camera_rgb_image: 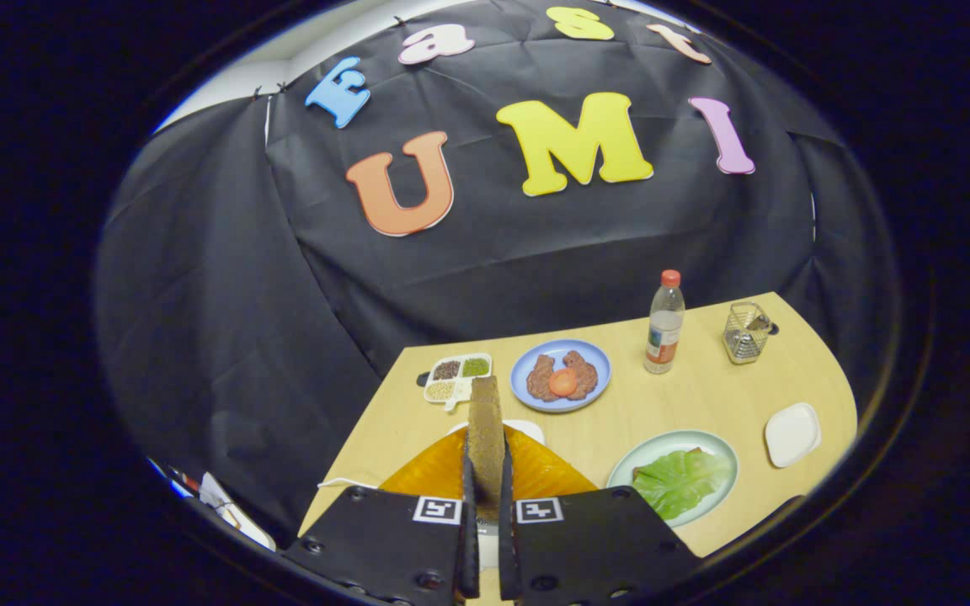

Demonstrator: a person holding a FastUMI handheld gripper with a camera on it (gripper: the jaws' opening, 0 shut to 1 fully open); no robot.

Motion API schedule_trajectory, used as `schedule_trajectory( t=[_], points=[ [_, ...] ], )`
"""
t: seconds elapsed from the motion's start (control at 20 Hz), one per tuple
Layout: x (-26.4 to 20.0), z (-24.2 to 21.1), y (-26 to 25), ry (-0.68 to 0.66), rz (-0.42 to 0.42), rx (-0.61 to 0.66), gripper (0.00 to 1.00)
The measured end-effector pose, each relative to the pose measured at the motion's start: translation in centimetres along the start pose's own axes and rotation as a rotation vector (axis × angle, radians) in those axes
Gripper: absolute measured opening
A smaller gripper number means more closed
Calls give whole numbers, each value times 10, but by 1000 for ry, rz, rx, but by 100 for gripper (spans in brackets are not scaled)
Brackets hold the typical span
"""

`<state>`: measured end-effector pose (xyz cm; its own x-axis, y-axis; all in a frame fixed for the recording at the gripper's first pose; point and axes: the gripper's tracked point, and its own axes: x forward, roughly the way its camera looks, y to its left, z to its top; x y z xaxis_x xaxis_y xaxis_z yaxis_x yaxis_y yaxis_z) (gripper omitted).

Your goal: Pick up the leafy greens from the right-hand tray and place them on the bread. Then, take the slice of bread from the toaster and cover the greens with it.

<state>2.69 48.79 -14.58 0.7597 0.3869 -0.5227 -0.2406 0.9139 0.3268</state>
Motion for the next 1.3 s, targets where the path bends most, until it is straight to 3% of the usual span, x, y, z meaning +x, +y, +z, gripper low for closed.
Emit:
schedule_trajectory(
  t=[0.25, 0.55, 0.85, 1.3],
  points=[
    [-19, 25, -61, -48, -58, 18, 9],
    [2, -23, -150, 40, -154, 27, 9],
    [45, -94, -182, 166, -107, 36, 9],
    [65, -119, -228, 187, -84, 108, 9]
  ],
)
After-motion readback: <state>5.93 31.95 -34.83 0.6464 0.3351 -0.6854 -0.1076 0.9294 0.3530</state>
